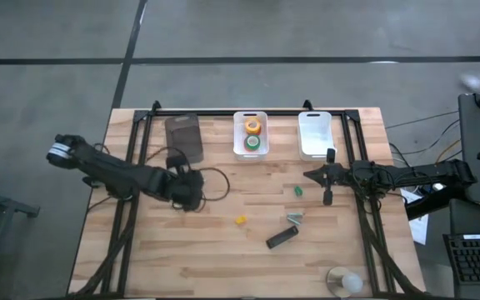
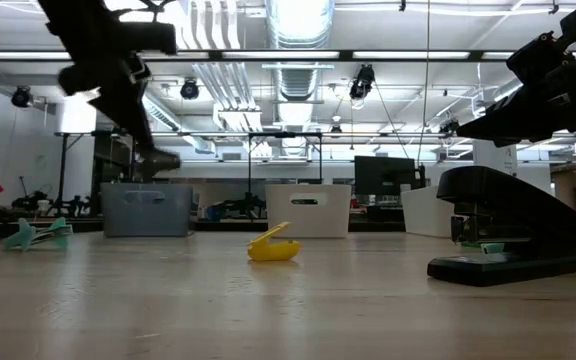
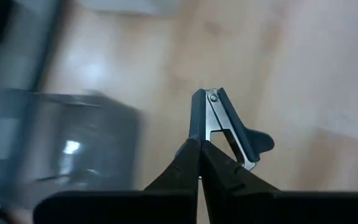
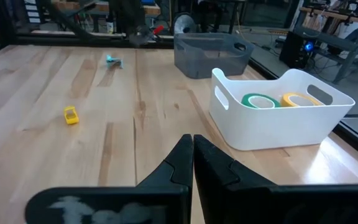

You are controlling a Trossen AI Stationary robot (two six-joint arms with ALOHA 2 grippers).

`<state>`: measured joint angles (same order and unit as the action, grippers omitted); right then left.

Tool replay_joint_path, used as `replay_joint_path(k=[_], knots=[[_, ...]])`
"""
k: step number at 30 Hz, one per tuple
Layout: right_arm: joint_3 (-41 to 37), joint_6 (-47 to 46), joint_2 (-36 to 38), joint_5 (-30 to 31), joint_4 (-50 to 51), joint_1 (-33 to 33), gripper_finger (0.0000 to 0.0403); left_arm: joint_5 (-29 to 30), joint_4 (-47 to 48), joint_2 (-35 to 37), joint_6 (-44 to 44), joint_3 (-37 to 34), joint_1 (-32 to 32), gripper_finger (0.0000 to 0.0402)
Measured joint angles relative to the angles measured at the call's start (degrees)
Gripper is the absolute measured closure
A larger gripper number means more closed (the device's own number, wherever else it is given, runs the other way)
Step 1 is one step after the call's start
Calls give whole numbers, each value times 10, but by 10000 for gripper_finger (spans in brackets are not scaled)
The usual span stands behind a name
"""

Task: Pick and place Stapler, Stapler remover, tape
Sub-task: Put the gray staple remover into the black bin

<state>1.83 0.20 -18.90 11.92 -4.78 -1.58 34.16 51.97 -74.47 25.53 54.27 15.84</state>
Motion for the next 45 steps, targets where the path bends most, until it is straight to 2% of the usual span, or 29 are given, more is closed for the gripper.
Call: replay_joint_path(k=[6, 9, 11, 17, 22, 25, 29, 37, 45], knots=[[0, 2, 0, 0, 0, 0, 394, 131, 5, 52, 3, 0, -43, 391], [0, -2, 0, 0, 0, 0, 394, 198, 5, 68, 43, 0, -73, 387], [0, -5, 0, 0, 0, 0, 394, 210, 4, 78, 85, 0, -101, 390], [0, -1, 0, 0, 0, 0, 394, 178, -1, 89, 76, 0, -202, 393], [0, 1, 0, 0, 0, 0, 394, 98, -27, 84, 41, -3, -301, 387], [0, 0, 0, 0, 0, 0, 394, 62, -59, 75, -3, -3, -345, 393], [0, -3, 0, 0, 0, 0, 394, -16, -85, 54, -38, -3, -402, 397], [0, -4, 0, 0, 0, 0, 394, -50, -84, -14, -53, -3, -459, 385], [0, -4, 0, 0, 0, 0, 394, -53, -86, -102, -77, -3, -485, 393]])
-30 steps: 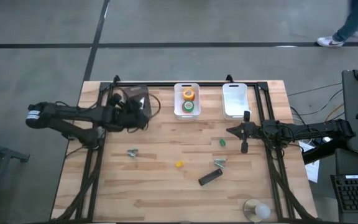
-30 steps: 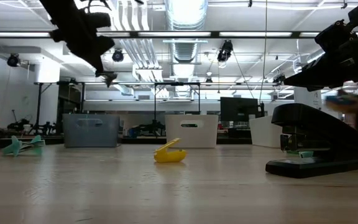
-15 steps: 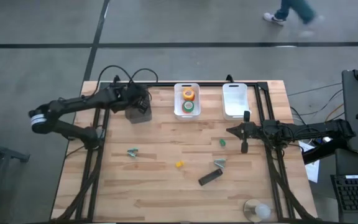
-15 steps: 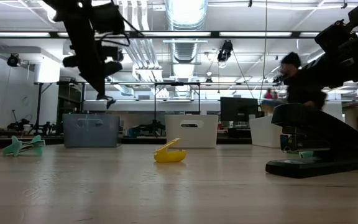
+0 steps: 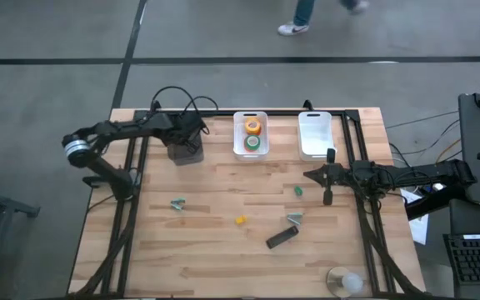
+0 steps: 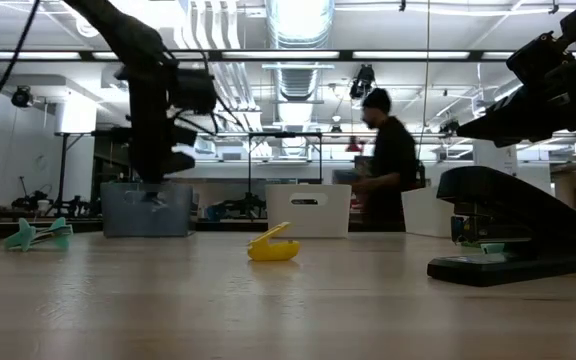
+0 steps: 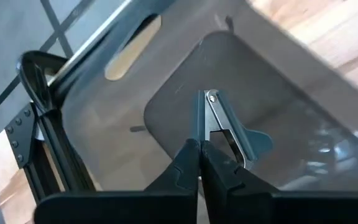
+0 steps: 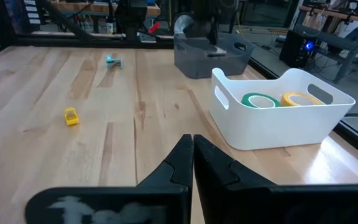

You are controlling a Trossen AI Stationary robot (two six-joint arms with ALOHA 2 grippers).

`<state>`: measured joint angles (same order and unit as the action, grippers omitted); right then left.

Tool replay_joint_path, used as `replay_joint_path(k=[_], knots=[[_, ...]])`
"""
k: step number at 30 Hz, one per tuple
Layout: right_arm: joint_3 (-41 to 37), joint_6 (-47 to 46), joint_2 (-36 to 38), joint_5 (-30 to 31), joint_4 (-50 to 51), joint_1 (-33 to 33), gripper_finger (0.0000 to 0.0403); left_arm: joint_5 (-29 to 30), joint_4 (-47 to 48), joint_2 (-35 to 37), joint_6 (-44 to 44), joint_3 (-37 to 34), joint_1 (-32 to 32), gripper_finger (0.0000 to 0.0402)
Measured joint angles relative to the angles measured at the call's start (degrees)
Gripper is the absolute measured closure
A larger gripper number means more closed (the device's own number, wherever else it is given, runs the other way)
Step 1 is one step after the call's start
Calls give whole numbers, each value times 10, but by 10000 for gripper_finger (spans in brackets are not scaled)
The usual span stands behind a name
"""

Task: Pick and place Stapler, Stapler remover, tape
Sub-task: Put the gray staple remover into the black bin, then put the left light blue staple remover into the black bin

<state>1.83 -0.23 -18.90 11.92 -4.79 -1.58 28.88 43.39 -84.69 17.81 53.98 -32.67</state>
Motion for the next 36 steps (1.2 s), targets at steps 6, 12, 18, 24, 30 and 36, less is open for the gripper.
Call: replay_joint_path(k=[6, 12, 18, 24, 30, 36], knots=[[0, 1, 0, 0, 0, 0, 394, 1, -8, -49, -16, 0, -14, 374], [0, 6, 0, 0, 0, 0, 394, 12, -12, -61, -13, 0, -16, 370], [0, 5, 0, 0, 0, 0, 394, 40, -13, -31, -11, 1, -16, 367], [0, 0, 0, 0, 0, 0, 394, 24, -5, 36, -9, 1, -5, 324], [0, 3, 0, 0, 0, 0, 394, -131, 12, 129, -23, 1, 47, 267], [0, 6, 0, 0, 0, 0, 394, -254, 46, 213, -38, 1, 140, 246]])
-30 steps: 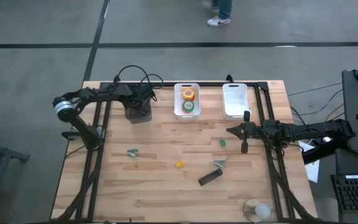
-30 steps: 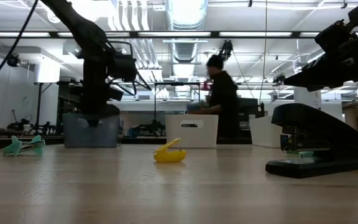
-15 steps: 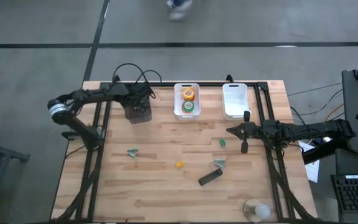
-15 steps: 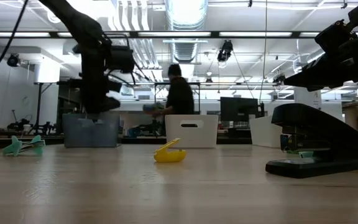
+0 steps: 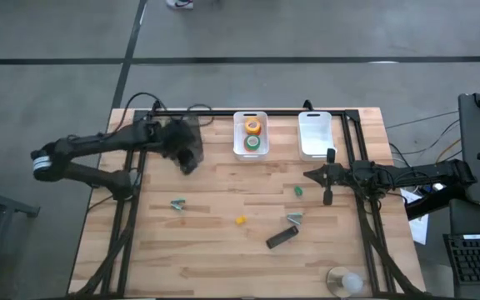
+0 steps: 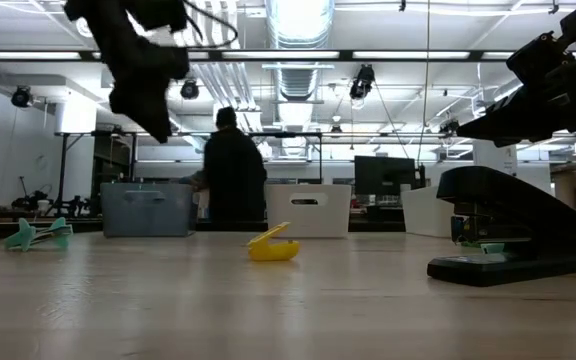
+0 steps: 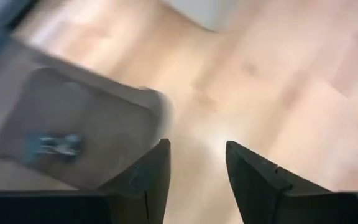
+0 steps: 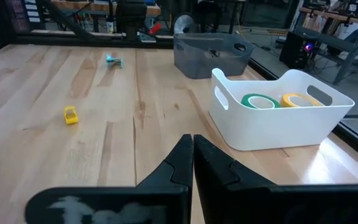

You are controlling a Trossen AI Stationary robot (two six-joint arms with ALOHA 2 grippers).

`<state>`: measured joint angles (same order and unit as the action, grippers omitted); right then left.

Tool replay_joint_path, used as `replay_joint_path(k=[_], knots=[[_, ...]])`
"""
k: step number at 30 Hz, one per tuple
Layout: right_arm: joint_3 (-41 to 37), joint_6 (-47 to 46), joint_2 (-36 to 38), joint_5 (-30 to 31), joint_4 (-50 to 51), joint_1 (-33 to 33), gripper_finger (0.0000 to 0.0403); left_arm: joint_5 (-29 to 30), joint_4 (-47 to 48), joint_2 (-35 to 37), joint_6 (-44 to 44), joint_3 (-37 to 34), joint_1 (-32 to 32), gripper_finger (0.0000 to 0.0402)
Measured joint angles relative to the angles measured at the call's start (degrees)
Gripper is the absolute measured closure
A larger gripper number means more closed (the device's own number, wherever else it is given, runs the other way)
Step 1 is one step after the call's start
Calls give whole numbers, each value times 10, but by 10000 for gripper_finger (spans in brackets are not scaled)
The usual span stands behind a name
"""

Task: Pick and place Stapler, Stapler remover, tape
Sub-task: Put the left light blue staple remover into the black bin

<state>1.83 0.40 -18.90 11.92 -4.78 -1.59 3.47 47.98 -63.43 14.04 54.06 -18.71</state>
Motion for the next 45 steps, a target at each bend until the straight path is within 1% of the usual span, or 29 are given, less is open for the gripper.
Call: replay_joint_path(k=[3, 6, 9, 12, 16, 21, 29, 35, 39, 45], knots=[[0, -5, 0, 0, 0, 0, 394, -19, 38, 27, -19, -3, 57, 248], [0, -5, 0, 0, 0, 0, 394, -22, 71, 41, -17, -11, 108, 250], [0, 0, 0, 0, 0, 0, 394, -21, 77, 44, 1, -28, 153, 250], [0, -7, 0, 0, 0, 0, 394, -24, 75, 43, 15, -55, 188, 252], [0, 0, 0, 0, 0, 0, 394, -23, 74, 39, 28, -105, 217, 252], [0, -7, 0, 0, 0, 0, 394, -26, 60, 39, 71, -158, 226, 255], [0, -7, 0, 0, 0, 0, 394, -49, -32, 36, 70, -220, 229, 254], [0, -2, 0, 0, 0, 0, 394, -49, -58, 36, 71, -238, 229, 255], [0, -6, 0, 0, 0, 0, 394, -49, -104, 36, 71, -245, 229, 255], [0, -6, 0, 0, 0, 0, 394, -51, -109, 36, 72, -255, 229, 257]])
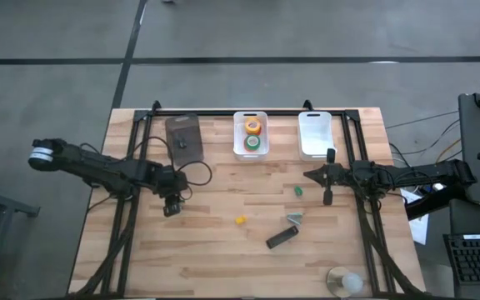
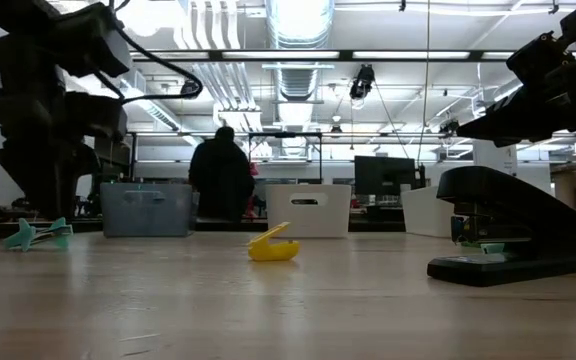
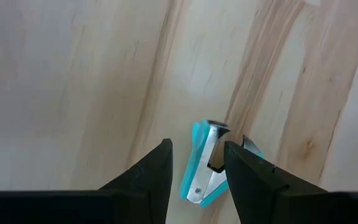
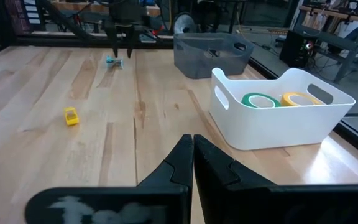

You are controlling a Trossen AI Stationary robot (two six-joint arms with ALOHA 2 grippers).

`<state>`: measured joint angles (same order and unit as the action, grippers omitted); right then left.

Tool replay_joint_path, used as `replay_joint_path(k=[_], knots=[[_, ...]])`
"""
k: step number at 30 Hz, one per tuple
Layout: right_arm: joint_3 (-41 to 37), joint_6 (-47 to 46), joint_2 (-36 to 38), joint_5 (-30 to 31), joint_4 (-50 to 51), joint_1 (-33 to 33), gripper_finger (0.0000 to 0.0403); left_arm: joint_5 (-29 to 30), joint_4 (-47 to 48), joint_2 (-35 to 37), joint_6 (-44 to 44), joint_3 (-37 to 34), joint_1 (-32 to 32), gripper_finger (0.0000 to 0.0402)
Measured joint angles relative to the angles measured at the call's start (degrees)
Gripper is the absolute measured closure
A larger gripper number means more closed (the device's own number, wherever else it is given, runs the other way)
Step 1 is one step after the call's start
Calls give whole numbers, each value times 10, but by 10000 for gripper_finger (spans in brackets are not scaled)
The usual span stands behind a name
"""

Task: Pick and place Stapler, Stapler remover, tape
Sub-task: Put the left light blue staple remover into the black bin

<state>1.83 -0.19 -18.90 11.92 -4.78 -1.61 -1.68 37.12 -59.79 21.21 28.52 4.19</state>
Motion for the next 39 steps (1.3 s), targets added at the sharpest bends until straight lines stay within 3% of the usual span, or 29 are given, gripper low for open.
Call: replay_joint_path(k=[22, 39], knots=[[0, 6, 0, 0, 0, 0, 394, 0, -12, 0, 3, -7, 0, 319], [0, 6, 0, 0, 0, 0, 394, -2, -36, 1, 19, -30, 0, 328]])
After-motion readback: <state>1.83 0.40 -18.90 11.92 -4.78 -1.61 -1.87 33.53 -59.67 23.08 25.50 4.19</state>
